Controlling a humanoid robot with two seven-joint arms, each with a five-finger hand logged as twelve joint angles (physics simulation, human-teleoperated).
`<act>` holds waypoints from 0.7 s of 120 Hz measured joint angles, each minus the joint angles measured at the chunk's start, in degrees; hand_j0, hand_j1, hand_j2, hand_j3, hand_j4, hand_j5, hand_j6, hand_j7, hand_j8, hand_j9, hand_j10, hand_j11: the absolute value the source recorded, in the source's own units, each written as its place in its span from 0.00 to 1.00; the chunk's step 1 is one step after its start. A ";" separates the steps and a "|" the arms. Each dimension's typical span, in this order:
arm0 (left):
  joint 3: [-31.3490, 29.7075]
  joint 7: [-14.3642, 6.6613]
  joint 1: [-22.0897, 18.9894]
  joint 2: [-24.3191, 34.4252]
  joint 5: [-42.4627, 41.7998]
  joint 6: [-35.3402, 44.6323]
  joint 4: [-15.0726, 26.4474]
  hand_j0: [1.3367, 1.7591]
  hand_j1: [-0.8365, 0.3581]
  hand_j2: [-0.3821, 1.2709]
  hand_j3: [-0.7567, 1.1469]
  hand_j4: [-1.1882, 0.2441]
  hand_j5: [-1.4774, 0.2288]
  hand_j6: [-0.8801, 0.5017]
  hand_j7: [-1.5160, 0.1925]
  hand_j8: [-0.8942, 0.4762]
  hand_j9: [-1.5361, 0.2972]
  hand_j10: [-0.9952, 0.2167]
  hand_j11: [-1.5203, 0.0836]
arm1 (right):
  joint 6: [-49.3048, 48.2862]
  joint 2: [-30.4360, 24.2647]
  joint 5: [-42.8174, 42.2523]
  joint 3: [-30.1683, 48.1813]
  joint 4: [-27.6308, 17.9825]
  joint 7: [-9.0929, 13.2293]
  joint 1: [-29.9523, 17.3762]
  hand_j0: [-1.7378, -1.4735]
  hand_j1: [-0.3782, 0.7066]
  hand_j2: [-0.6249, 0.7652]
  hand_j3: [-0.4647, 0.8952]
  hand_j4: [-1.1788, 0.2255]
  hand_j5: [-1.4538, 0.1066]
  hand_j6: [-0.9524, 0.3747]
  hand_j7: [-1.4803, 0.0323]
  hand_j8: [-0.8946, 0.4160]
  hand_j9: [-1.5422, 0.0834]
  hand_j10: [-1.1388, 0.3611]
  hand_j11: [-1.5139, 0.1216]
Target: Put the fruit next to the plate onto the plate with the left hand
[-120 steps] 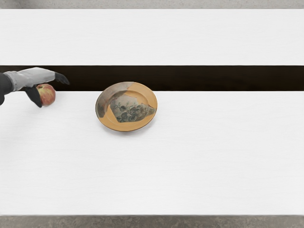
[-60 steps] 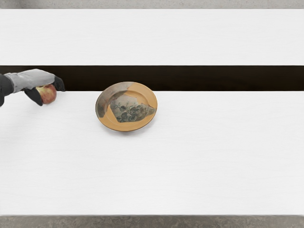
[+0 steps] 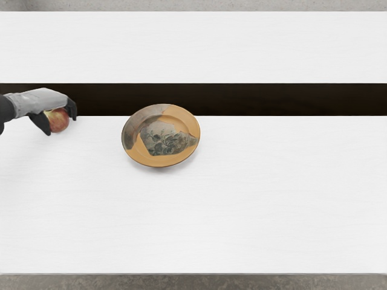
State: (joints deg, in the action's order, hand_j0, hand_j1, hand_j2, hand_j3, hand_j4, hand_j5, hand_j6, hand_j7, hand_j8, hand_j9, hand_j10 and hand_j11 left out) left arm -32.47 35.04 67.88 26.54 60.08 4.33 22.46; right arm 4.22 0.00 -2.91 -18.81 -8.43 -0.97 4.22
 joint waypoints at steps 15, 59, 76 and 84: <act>-0.10 -0.01 -0.19 0.00 -0.04 0.07 -0.03 0.75 0.59 0.35 0.40 0.38 0.44 0.30 0.44 0.38 0.40 0.48 0.43 | 0.00 0.00 0.01 0.00 0.00 0.00 0.00 0.30 0.03 0.45 0.34 0.84 0.93 0.72 0.98 0.68 0.95 0.76 0.93; -1.02 -0.02 -0.38 -0.62 0.08 -0.08 -1.55 0.75 0.62 0.37 0.40 0.33 0.35 0.32 0.36 0.40 0.33 0.46 0.35 | 0.00 0.00 0.00 0.00 -0.01 0.00 0.00 0.30 0.03 0.45 0.34 0.84 0.93 0.72 0.98 0.68 0.95 0.76 0.93; -1.16 -0.02 -0.38 -0.61 0.14 -0.22 -1.73 0.75 0.57 0.43 0.40 0.33 0.32 0.35 0.33 0.42 0.31 0.48 0.34 | 0.00 0.00 0.00 0.00 -0.01 0.00 0.00 0.30 0.03 0.45 0.34 0.84 0.93 0.72 0.98 0.68 0.95 0.76 0.93; -1.19 -0.02 -0.41 -0.61 0.19 -0.30 -1.75 0.75 0.55 0.46 0.40 0.34 0.30 0.37 0.31 0.44 0.30 0.49 0.32 | 0.00 0.00 0.00 0.00 -0.01 0.00 0.00 0.30 0.03 0.45 0.34 0.84 0.93 0.72 0.98 0.68 0.95 0.76 0.93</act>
State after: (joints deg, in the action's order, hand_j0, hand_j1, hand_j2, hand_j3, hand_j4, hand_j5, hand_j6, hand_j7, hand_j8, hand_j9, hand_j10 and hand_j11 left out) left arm -33.66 35.02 67.46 25.93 60.27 4.03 20.71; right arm 4.22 0.00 -2.90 -18.81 -8.44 -0.97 4.22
